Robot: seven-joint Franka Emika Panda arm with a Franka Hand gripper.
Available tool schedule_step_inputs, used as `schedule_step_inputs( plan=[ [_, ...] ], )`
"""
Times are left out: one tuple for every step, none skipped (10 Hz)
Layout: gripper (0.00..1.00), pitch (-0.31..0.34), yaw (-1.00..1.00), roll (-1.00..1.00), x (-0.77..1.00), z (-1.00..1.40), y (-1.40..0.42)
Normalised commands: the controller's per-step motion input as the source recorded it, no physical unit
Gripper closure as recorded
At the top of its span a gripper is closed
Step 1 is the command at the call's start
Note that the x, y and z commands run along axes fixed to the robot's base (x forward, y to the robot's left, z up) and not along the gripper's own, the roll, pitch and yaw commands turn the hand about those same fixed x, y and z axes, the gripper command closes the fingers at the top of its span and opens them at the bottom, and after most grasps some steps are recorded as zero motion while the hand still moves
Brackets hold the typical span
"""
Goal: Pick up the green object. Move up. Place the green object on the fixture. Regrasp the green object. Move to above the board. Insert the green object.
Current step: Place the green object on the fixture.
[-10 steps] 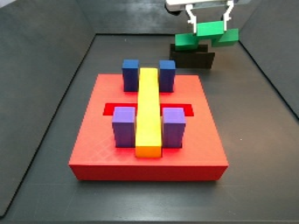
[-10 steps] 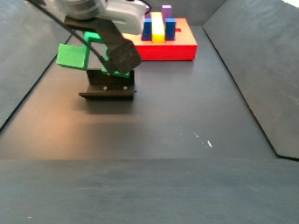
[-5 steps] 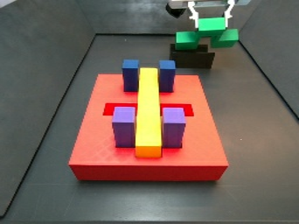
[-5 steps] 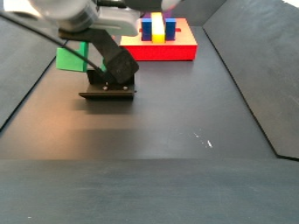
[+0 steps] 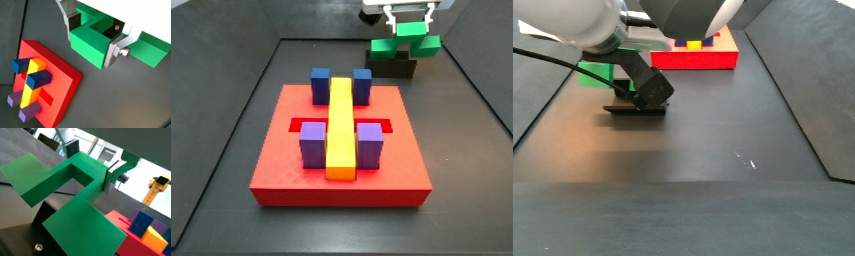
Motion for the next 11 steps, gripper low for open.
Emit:
schedule_step_inputs(
  plan=[
    [1.00,0.000,-0.11,0.60,-0.15,0.00,0.00],
    [1.00,0.000,-0.11,0.48,-0.14,0.00,0.00],
    [1.00,0.000,-0.11,0.51,-0.11,0.00,0.00],
    [1.00,0.000,-0.05,0.25,-0.07,-0.09,0.00],
    [1.00,0.000,0.00,0.12,-0.04,-0.16,0.00],
    [1.00,-0.040,0.00,0.08,-0.04,-0.28,0.00],
    [1.00,-0.089,0.00,0.03,-0.06,-0.34,0.00],
    [1.00,0.000,0.00,0.08,-0.01,-0.21,0.00],
    [1.00,0.000,0.00,0.10,0.00,-0.11,0.00],
    [1.00,0.000,0.00,0.12,0.00,-0.08,0.00],
    [1.00,0.000,0.00,0.10,0.00,-0.15,0.00]
  ],
)
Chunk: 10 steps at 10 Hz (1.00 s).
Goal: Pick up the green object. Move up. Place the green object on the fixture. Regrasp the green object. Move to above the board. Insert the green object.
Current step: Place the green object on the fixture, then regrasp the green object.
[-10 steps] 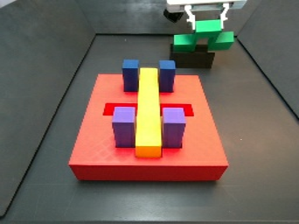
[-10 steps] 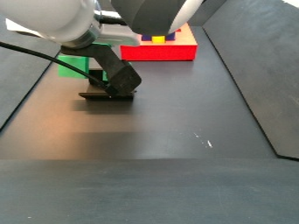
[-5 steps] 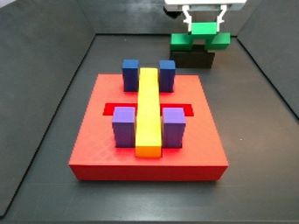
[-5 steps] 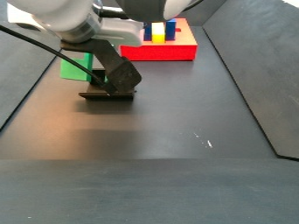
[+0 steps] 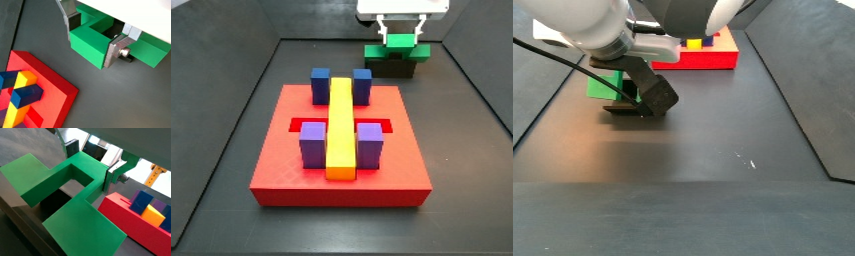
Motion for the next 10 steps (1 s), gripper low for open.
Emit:
schedule_step_inputs(
  plan=[
    [1.00,-0.023,0.01,0.10,-0.05,-0.23,0.00],
    [1.00,-0.011,0.01,0.08,-0.05,-0.16,0.00],
    [1.00,0.000,0.00,0.00,0.00,0.00,0.00],
    [0.00,0.000,0.00,0.00,0.00,0.00,0.00],
    [0.00,0.000,0.00,-0.02,0.00,0.00,0.00],
    [0.00,0.011,0.00,-0.21,0.09,0.24,0.00],
    [0.00,0.023,0.00,-0.24,0.11,0.47,0.00],
    [0.00,0.054,0.00,-0.23,0.14,0.57,0.00],
    [0.00,0.057,0.00,-0.13,0.09,0.56,0.00],
    [0.00,0.049,0.00,0.02,0.03,0.53,0.00]
  ],
)
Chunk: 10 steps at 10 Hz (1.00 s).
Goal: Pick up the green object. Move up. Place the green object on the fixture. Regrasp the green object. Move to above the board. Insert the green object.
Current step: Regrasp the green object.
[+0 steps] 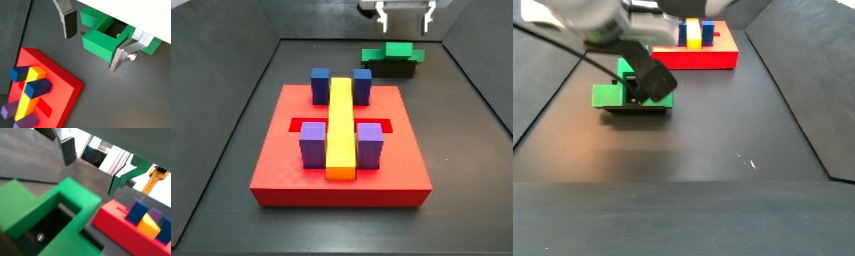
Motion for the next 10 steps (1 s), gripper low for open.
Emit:
schedule_step_inputs(
  plan=[
    [0.00,0.129,-0.01,0.51,0.00,0.50,-0.03],
    [0.00,0.134,-0.01,0.69,0.00,0.47,-0.03],
    [0.00,0.097,0.00,0.71,0.00,0.32,-0.05],
    [0.00,0.071,0.00,0.74,0.00,0.18,-0.11],
    [0.00,0.043,0.00,0.87,0.00,0.11,-0.17],
    [0.00,0.017,0.00,0.99,0.00,0.05,-0.25],
    [0.00,0.011,0.00,1.00,0.00,0.00,-0.30],
    [0.00,0.000,0.00,1.00,0.00,0.00,-0.31],
    [0.00,0.000,0.00,1.00,0.00,-0.01,-0.31],
    [0.00,0.000,0.00,1.00,0.00,-0.02,-0.32]
  ],
)
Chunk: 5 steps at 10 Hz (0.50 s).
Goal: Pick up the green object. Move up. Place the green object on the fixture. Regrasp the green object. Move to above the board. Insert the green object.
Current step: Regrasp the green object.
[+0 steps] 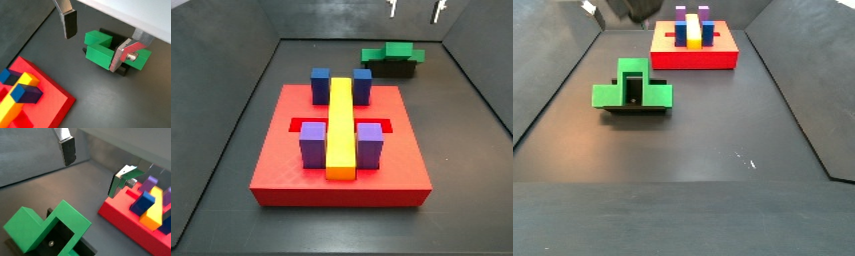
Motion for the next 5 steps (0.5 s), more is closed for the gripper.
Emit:
schedule_step_inputs(
  plan=[
    [0.00,0.000,0.02,1.00,0.00,-0.05,-0.32],
    [0.00,0.000,0.02,1.00,0.00,-0.13,-0.31],
    [0.00,0.000,0.03,1.00,0.00,-0.13,-0.32],
    [0.00,0.000,0.03,1.00,0.00,-0.13,-0.32],
    [0.00,0.000,0.03,1.00,0.00,-0.11,-0.32]
  ],
)
